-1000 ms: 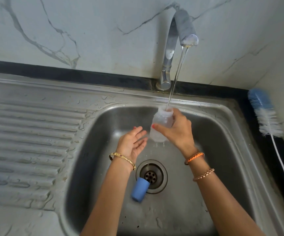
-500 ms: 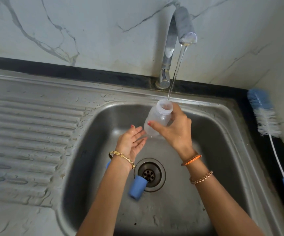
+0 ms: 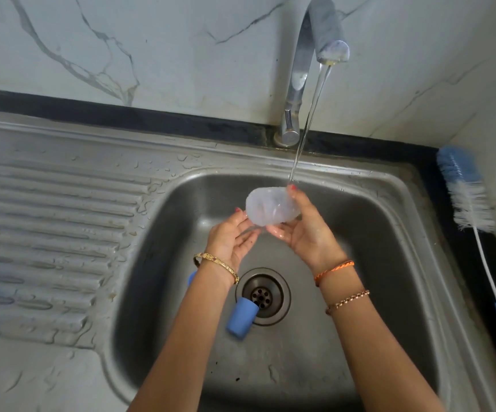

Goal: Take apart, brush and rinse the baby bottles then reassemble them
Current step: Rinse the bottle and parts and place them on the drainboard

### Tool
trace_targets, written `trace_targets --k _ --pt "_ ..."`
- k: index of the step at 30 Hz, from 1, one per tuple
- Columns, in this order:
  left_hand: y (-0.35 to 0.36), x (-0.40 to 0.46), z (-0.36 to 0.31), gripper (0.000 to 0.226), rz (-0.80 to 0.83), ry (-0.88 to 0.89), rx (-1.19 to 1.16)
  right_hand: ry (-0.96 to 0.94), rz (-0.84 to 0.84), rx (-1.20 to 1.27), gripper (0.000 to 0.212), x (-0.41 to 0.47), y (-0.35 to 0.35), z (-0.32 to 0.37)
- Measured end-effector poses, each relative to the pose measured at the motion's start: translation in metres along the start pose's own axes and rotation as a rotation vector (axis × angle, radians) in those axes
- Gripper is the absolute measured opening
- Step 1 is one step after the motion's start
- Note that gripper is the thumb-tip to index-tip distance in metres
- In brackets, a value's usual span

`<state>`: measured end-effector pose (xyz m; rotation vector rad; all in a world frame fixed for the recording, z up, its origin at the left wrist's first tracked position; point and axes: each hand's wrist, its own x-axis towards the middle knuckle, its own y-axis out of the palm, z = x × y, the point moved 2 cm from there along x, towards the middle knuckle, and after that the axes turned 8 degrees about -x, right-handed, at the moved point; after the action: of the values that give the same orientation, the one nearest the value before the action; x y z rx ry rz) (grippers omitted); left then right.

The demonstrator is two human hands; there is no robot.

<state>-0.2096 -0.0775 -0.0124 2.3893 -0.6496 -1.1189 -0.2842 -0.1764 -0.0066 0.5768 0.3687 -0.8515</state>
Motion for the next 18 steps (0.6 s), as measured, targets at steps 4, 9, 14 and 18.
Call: trace_targets --k 4,9,14,18 --pt "0.001 0.000 0.001 0.031 0.005 -0.019 0.022 0.311 0.146 0.524 0.052 0.010 0.002 -0.009" --pt "-0.002 0.004 0.000 0.011 -0.001 -0.004 0.002 0.297 0.202 0.821 0.064 0.016 0.005 0.004" --pt "-0.003 0.003 -0.001 0.014 0.027 0.007 0.020 0.180 0.253 0.515 0.042 0.010 0.011 0.020" --pt "-0.002 0.002 -0.002 0.011 0.088 0.013 -0.026 -0.125 0.203 -0.070 0.039 0.004 0.008 0.034"
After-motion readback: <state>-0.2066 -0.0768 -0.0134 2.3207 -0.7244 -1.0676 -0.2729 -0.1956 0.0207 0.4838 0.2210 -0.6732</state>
